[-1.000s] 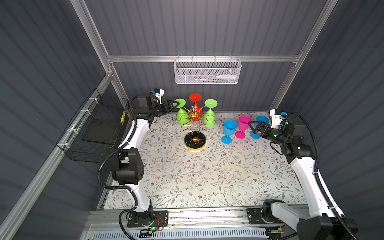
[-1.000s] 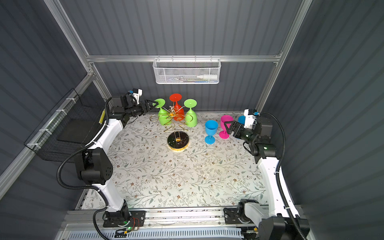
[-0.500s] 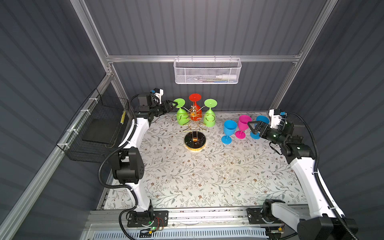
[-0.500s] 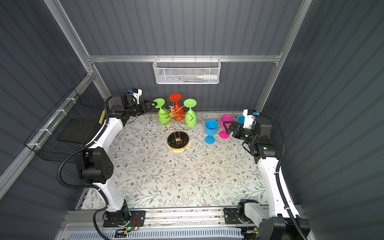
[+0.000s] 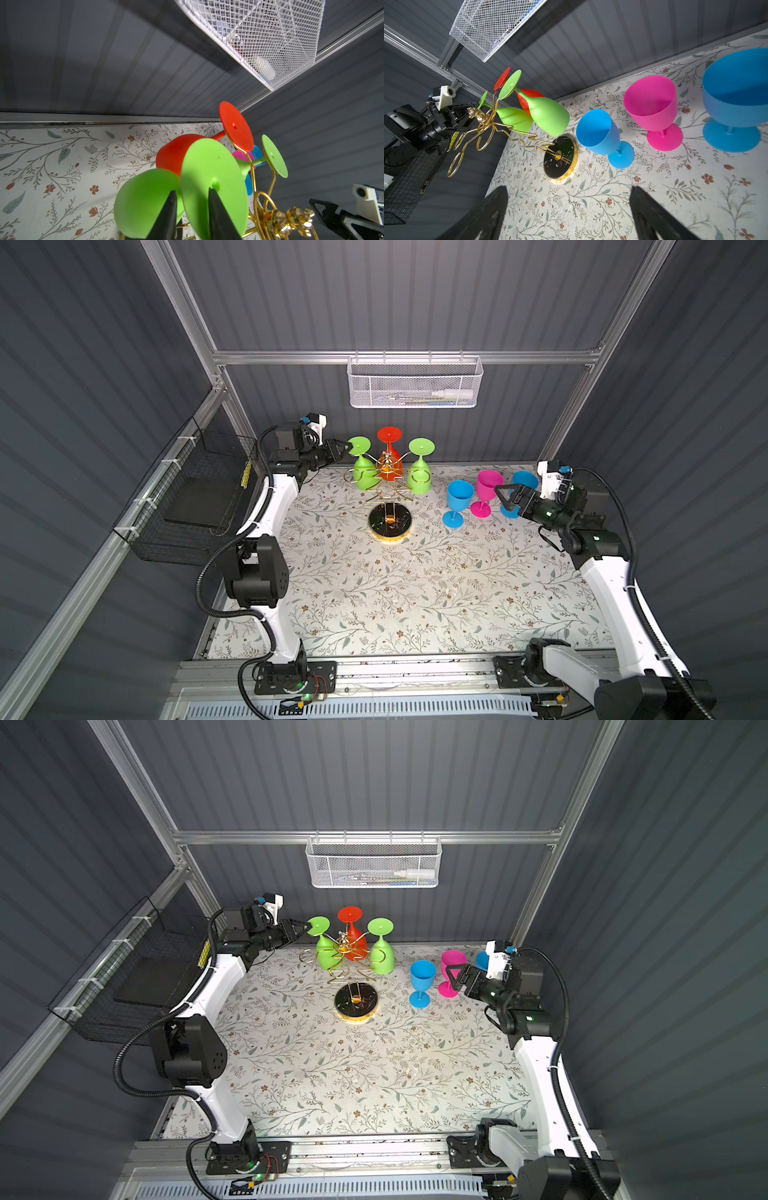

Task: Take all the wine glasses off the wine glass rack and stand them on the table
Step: 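Lift the green glass off the rack arm with the left gripper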

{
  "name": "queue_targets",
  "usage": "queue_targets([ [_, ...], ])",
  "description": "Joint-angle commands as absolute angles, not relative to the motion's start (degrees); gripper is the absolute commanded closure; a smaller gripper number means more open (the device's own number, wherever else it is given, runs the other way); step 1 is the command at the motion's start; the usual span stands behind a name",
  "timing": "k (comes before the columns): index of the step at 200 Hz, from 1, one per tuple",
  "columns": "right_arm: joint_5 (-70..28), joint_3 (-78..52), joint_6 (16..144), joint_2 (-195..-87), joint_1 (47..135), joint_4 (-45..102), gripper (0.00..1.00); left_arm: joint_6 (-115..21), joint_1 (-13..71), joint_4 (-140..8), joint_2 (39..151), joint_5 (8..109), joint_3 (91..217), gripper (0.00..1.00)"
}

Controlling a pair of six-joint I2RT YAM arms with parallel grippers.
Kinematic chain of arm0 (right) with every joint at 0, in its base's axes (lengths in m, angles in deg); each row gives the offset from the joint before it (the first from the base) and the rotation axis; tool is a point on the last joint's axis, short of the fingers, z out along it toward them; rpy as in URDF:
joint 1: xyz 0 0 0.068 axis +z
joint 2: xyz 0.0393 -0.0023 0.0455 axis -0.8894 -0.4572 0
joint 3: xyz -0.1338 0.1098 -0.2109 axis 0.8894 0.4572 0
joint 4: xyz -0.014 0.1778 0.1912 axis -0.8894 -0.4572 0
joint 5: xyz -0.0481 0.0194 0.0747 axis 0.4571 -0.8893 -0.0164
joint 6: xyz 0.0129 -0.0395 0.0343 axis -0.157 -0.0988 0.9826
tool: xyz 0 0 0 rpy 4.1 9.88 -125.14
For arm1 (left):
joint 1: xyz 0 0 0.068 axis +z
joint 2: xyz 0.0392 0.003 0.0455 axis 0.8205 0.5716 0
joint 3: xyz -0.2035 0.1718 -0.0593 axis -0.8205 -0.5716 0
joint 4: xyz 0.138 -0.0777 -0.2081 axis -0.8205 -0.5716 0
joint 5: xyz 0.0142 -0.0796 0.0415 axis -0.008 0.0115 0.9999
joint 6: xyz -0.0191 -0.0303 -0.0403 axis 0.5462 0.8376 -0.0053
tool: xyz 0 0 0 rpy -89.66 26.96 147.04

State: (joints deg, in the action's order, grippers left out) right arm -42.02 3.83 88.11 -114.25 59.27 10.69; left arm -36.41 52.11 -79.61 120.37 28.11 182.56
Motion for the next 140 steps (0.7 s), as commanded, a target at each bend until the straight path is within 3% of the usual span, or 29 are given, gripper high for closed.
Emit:
queue_targets([
  [1, -42.96, 4.67, 88.1, -113.31, 59.63, 11.38, 0.07, -36.98, 51.95, -82.09, 119.33, 28.85, 184.26, 0.75],
  [60, -43.17, 5.2, 88.23, -113.06, 59.63, 11.69, 0.06, -35.73, 51.92, -82.07, 118.54, 27.85, 184.97, 0.87],
  [140, -43.41, 5.79, 88.36, -113.01, 59.64, 12.0, 0.06, -33.64, 51.97, -80.74, 117.69, 25.79, 185.17, 0.95],
])
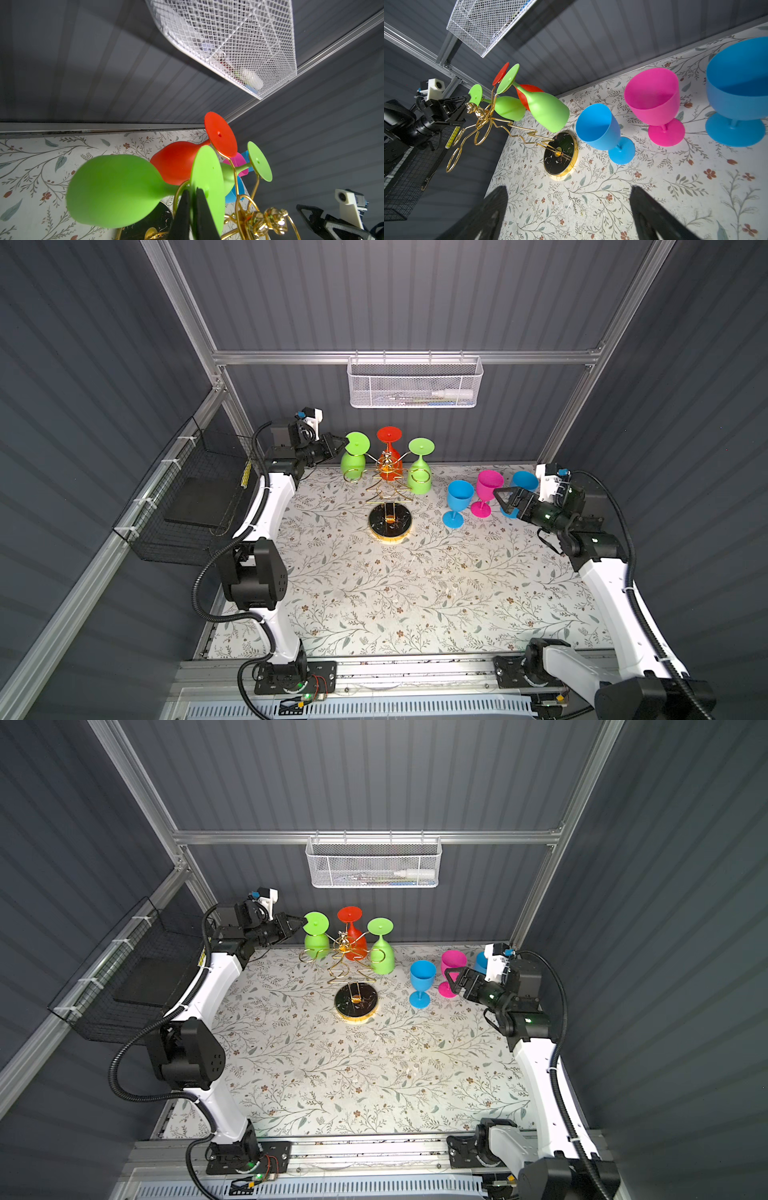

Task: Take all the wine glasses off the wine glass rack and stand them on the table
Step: 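Lift the green glass off the rack arm with the left gripper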

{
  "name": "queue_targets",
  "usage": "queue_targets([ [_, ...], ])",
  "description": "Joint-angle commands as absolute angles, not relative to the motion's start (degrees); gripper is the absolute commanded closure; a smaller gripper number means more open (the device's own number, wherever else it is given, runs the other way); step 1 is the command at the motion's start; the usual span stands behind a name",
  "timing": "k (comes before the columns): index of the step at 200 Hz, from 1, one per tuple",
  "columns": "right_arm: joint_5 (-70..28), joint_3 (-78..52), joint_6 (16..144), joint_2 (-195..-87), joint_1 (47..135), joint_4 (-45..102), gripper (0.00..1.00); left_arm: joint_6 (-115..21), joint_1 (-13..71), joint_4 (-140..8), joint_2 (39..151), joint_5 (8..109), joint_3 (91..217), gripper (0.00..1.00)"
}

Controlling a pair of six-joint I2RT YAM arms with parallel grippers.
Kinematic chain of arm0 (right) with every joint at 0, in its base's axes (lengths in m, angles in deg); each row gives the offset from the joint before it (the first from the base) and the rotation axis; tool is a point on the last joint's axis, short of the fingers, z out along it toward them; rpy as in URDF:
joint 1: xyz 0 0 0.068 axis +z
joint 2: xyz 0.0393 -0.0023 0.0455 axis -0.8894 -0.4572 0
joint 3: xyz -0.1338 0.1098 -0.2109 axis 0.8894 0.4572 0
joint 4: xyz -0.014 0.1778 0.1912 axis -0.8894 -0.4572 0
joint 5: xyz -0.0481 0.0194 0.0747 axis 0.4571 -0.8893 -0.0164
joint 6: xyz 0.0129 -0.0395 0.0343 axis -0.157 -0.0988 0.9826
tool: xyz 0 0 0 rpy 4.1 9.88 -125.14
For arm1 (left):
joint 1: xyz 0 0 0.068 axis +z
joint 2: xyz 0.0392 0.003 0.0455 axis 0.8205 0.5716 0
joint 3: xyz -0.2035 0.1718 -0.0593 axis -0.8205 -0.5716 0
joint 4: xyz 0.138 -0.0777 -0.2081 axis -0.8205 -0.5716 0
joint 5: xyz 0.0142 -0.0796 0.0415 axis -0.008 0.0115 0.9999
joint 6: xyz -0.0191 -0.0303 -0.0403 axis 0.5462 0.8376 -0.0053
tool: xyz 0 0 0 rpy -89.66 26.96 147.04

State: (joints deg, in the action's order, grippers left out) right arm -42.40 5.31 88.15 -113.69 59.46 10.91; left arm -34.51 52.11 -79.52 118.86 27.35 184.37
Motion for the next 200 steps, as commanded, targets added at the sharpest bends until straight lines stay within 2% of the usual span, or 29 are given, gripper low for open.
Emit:
queue_targets([
  [1, -43.42, 5.81, 88.36, -112.98, 59.64, 12.03, 0.06, -33.47, 51.97, -80.62, 117.67, 25.7, 185.15, 0.95],
  [18, -43.52, 5.77, 88.45, -112.97, 59.7, 12.1, 0.06, -31.51, 51.97, -78.99, 117.92, 24.09, 184.89, 1.0],
  [112, -44.2, 6.03, 88.98, -112.83, 59.72, 12.86, 0.06, -20.19, 51.97, -67.22, 117.34, 17.31, 181.68, 1.0],
  [200, -44.46, 6.04, 89.06, -112.61, 59.72, 13.08, 0.06, -21.74, 51.8, -69.86, 115.63, 17.17, 179.61, 1.0],
])
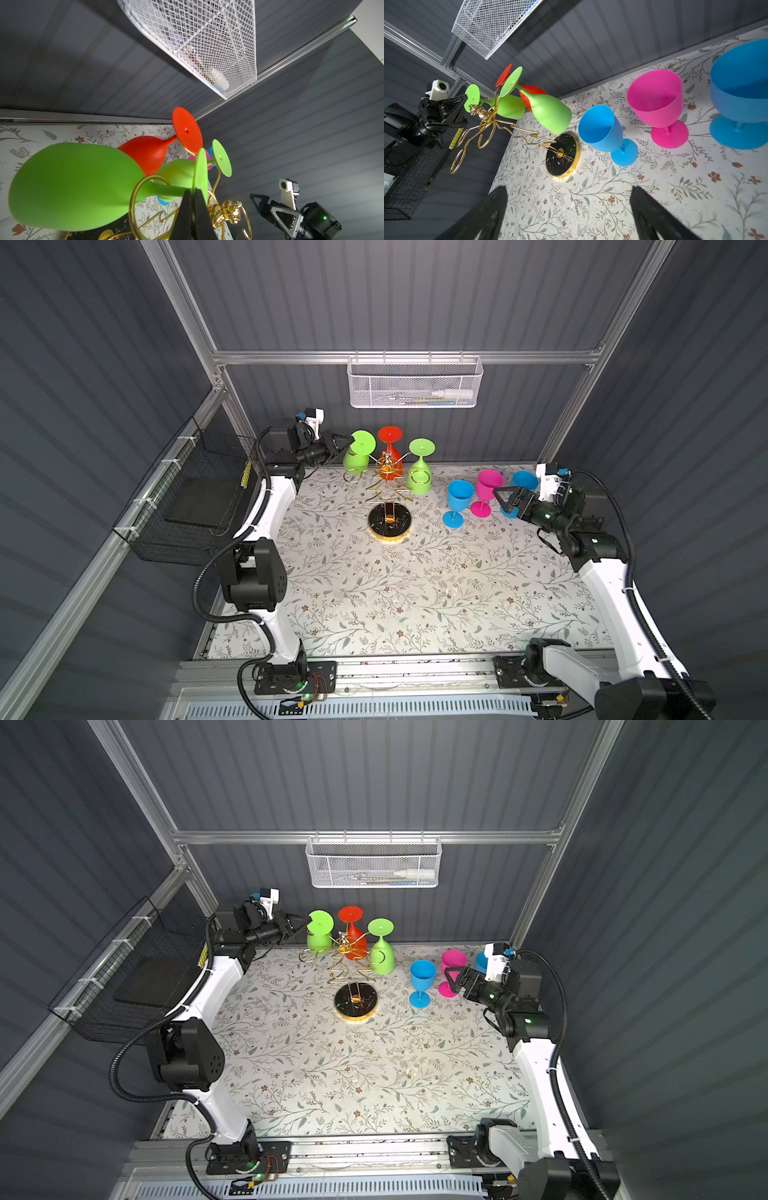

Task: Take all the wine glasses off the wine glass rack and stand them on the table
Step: 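Lift the green glass off the rack arm with the left gripper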

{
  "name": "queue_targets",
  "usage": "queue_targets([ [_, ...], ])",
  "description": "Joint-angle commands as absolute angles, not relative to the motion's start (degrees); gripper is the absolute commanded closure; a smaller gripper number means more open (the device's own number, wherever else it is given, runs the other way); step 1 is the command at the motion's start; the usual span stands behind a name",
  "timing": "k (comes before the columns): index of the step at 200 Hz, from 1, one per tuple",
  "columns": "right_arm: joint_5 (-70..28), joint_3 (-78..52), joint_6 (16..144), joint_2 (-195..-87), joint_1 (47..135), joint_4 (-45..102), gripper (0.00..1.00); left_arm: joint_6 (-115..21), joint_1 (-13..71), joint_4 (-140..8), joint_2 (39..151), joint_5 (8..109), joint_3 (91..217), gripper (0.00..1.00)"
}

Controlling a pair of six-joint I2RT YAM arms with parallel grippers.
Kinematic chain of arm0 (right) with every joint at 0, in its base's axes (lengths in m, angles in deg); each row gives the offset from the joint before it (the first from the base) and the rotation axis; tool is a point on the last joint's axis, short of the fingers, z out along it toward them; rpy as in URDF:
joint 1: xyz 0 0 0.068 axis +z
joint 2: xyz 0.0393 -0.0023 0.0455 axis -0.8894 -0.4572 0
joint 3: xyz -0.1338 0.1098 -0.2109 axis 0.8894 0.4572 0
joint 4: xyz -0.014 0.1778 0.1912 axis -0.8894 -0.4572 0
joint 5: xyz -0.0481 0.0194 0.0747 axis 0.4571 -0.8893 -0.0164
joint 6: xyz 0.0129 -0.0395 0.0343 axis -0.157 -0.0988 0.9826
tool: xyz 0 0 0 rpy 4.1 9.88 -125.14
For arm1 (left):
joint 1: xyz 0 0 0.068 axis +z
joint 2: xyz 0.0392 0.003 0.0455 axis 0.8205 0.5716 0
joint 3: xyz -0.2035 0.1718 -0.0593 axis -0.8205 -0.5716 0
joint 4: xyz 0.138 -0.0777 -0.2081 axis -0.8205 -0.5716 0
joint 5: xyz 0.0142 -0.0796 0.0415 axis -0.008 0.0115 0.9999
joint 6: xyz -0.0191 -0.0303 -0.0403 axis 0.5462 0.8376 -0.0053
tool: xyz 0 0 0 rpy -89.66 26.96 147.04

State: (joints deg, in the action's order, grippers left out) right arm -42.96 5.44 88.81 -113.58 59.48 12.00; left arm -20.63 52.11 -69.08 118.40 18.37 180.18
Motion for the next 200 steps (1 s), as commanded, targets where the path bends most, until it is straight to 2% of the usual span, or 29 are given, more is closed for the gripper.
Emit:
queue_targets([
  [1, -44.48, 6.02, 89.07, -112.66, 59.76, 13.05, 0.06, -21.71, 51.8, -69.87, 115.54, 17.21, 179.52, 1.0],
  [200, -44.31, 6.1, 89.15, -111.65, 59.77, 12.51, 0.06, -18.46, 49.33, -65.64, 118.26, 17.07, 181.44, 1.0],
])
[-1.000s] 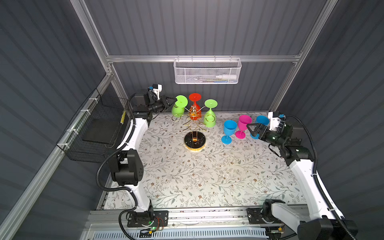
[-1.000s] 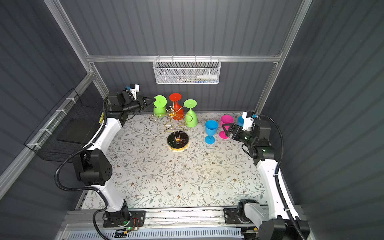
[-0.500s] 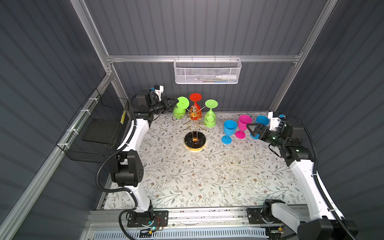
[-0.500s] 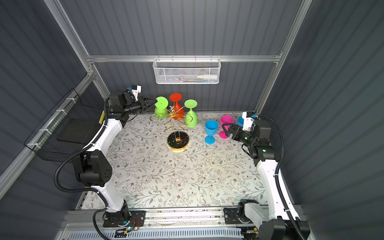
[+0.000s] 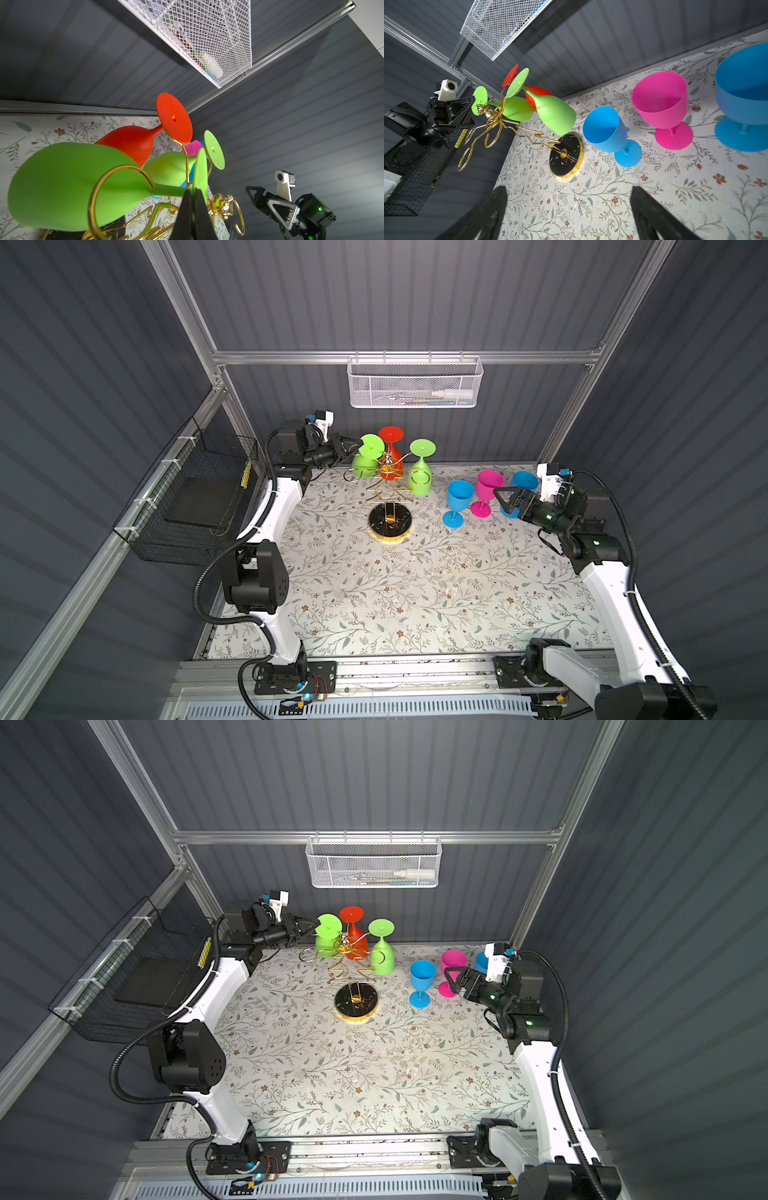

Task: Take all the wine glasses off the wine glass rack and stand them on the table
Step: 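Lift the green glass off the rack arm with the left gripper, then pull the green glass up with the left gripper while the right approaches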

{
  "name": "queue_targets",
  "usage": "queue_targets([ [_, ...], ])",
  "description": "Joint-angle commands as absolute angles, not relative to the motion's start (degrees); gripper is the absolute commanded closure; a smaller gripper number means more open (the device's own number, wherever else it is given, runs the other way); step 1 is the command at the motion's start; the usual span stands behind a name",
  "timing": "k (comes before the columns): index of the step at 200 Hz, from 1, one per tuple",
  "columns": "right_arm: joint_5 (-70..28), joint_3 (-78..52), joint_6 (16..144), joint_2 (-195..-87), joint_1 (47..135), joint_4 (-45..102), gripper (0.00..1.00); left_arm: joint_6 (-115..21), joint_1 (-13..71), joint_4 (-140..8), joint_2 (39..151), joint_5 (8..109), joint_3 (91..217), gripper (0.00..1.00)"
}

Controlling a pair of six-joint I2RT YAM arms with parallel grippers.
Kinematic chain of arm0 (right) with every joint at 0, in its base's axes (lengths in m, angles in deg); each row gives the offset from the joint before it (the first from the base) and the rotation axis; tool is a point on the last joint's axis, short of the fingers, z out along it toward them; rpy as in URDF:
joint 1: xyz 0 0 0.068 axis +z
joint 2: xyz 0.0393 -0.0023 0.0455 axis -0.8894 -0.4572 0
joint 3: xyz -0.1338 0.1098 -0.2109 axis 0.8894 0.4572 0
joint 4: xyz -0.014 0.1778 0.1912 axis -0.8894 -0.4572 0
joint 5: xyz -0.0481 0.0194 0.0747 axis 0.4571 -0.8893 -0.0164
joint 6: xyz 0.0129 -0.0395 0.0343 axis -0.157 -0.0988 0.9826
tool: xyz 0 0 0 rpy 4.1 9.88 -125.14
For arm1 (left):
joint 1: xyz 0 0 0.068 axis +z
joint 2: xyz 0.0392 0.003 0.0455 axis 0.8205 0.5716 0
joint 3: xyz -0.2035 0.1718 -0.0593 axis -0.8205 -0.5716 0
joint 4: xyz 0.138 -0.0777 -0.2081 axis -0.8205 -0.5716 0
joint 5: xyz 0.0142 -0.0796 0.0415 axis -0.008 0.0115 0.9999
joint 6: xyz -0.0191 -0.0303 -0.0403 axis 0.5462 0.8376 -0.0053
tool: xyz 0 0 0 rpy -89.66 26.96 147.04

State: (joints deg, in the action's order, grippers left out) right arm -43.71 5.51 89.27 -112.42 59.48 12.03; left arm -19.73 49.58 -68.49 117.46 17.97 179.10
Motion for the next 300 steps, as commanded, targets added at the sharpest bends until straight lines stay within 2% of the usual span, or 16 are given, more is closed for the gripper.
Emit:
queue_targets([
  [1, -44.27, 6.09, 89.15, -111.65, 59.75, 12.5, 0.06, -18.45, 49.33, -65.56, 118.35, 17.08, 181.49, 1.0],
  [147, -43.39, 6.12, 87.99, -110.5, 59.73, 10.97, 0.05, -19.32, 51.2, -64.78, 120.46, 21.09, 186.64, 1.0],
  [244, -43.08, 5.65, 87.33, -110.59, 59.72, 10.92, 0.05, -16.15, 58.24, -60.82, 114.44, 21.0, 182.26, 1.0],
  [300, -43.24, 4.53, 86.15, -111.2, 59.73, 10.96, 0.05, -6.29, 63.15, -52.61, 108.49, 16.81, 176.66, 1.0],
])
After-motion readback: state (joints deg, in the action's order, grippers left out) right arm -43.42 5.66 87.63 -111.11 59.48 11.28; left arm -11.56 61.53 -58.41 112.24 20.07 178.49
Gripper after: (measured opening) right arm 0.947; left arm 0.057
